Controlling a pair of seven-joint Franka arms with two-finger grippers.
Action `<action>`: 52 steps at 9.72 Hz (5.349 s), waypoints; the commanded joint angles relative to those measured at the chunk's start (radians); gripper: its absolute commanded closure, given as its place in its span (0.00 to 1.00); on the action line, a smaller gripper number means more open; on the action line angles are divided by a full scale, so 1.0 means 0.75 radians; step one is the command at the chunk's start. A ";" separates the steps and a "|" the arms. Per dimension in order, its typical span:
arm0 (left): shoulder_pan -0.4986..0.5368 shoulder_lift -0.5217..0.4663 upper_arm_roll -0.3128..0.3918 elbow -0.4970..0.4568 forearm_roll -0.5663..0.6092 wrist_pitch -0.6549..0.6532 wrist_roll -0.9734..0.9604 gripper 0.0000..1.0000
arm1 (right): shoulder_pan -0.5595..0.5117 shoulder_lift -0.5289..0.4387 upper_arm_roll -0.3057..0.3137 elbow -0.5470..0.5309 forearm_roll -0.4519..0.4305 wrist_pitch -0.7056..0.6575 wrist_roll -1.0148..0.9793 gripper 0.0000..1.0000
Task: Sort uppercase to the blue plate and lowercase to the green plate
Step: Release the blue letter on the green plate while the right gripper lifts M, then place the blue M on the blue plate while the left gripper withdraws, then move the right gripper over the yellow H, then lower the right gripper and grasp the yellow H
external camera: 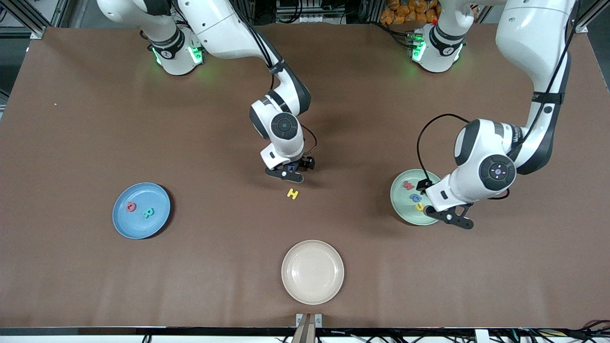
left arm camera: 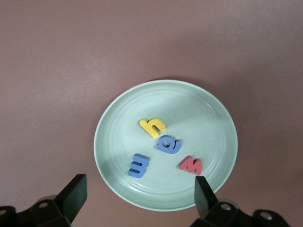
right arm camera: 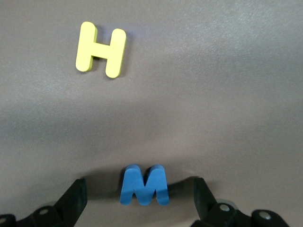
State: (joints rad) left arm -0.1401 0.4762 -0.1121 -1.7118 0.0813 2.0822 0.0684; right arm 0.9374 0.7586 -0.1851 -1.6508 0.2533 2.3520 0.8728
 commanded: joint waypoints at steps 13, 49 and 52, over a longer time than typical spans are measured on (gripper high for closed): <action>0.033 -0.191 0.008 -0.004 -0.018 -0.181 -0.099 0.00 | -0.272 -0.177 -0.245 -0.022 -0.004 -0.105 -0.441 1.00; 0.138 -0.365 0.006 0.468 -0.057 -0.710 -0.333 0.00 | -0.129 0.264 -0.046 0.485 0.010 -0.117 0.331 0.00; 0.134 -0.365 0.002 0.468 -0.055 -0.692 -0.339 0.00 | -0.125 0.271 -0.046 0.491 0.010 -0.119 0.342 0.00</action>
State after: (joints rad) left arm -0.0373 0.1931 -0.1107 -1.3824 0.0602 1.5620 -0.1753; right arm 0.8399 0.9410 -0.2154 -1.3225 0.2572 2.2790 1.1023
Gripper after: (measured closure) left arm 0.000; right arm 0.000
